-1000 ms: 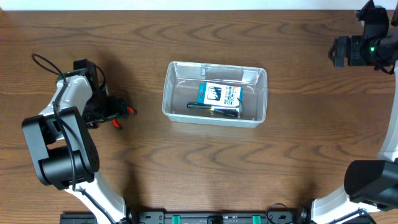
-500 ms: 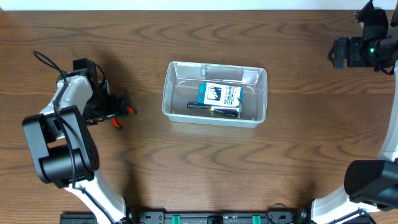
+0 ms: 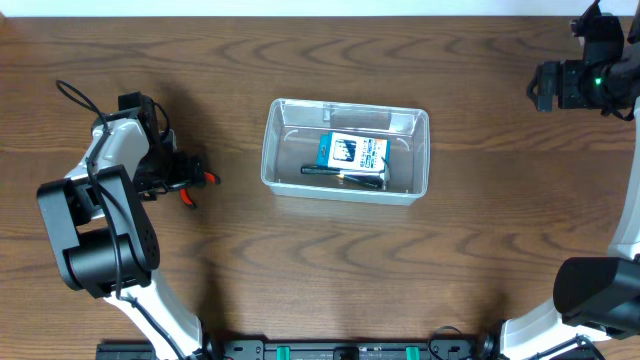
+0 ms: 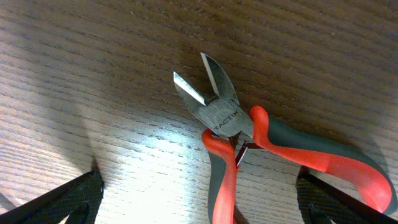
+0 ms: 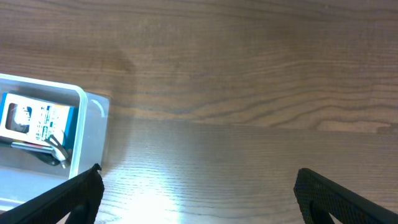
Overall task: Pack container
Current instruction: 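Retract the right arm and lower the left gripper onto the red pliers, then carry the pliers into the container with the left gripper and release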
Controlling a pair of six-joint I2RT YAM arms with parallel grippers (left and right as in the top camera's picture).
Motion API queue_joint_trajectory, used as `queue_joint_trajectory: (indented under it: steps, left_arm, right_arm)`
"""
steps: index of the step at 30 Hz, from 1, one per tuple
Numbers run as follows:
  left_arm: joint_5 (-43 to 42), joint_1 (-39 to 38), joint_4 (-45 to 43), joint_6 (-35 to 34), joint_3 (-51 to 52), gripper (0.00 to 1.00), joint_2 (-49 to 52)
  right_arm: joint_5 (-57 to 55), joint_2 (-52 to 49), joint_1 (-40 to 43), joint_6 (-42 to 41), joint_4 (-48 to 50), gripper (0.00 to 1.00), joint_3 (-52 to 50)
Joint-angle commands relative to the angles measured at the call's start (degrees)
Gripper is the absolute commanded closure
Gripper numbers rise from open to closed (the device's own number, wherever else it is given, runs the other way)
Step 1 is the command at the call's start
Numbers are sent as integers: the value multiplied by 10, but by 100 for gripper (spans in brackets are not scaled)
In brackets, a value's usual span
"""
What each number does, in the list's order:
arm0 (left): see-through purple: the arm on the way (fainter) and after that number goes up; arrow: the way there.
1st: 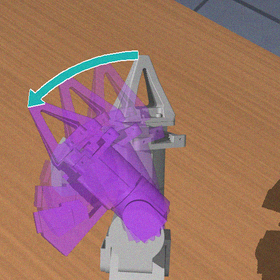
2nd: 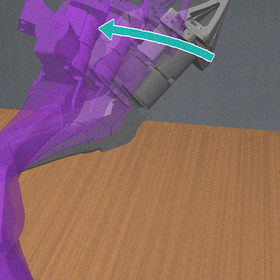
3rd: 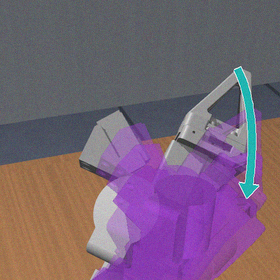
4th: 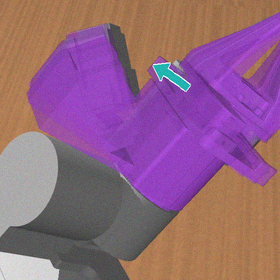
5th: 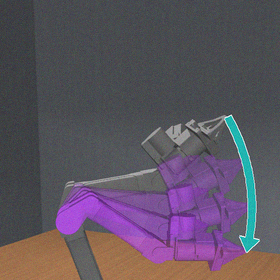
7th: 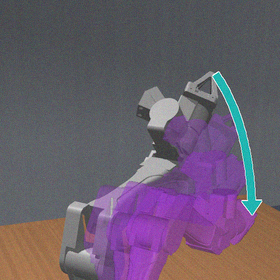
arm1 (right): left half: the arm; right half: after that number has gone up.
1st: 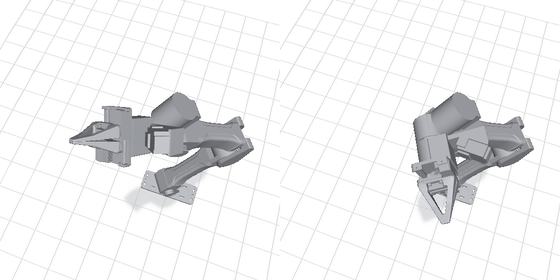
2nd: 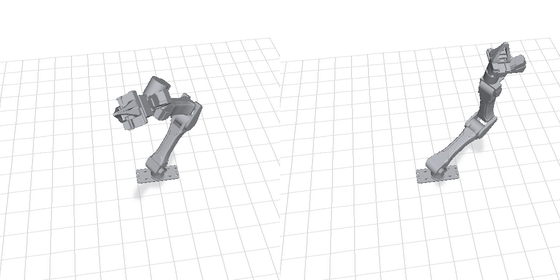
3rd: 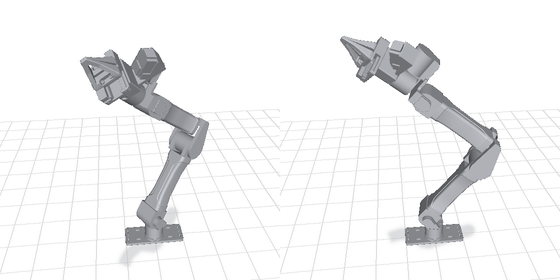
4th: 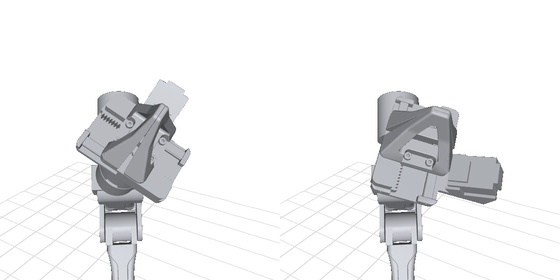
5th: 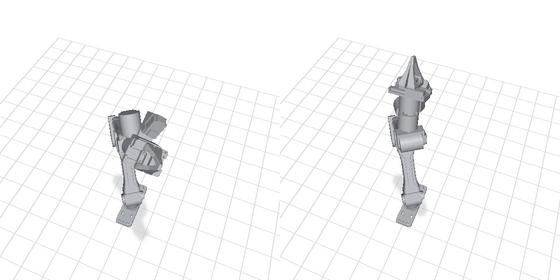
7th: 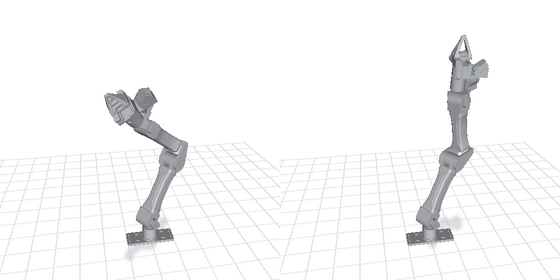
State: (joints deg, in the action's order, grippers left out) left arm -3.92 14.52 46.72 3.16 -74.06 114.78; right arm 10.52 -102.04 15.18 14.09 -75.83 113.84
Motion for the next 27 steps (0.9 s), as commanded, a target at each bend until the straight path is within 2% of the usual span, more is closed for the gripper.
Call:
queue_joint_trajectory:
  steps: [1,8,12,15,18,23,27]
  left_arm:
    - [-6,3,-3,7,19,9,51]
    - [-6,3,-1,7,19,34,51]
    - [-6,3,-1,7,19,53,51]
    - [-6,3,-2,7,19,59,51]
    - [-6,3,-2,7,18,74,51]
    - [-6,3,-6,7,18,85,51]
    - [-6,3,-6,6,18,90,51]
  right_arm:
    - [0,4,2,-1,-2,1,-2]
    - [0,4,2,-1,-2,1,-2]
    - [0,4,2,-1,-2,1,-2]
    - [0,4,2,-1,-2,1,-2]
    - [0,4,2,-1,-2,1,-2]
    - [0,4,2,-1,-2,1,-2]
    - [0,4,2,-1,-1,1,-2]
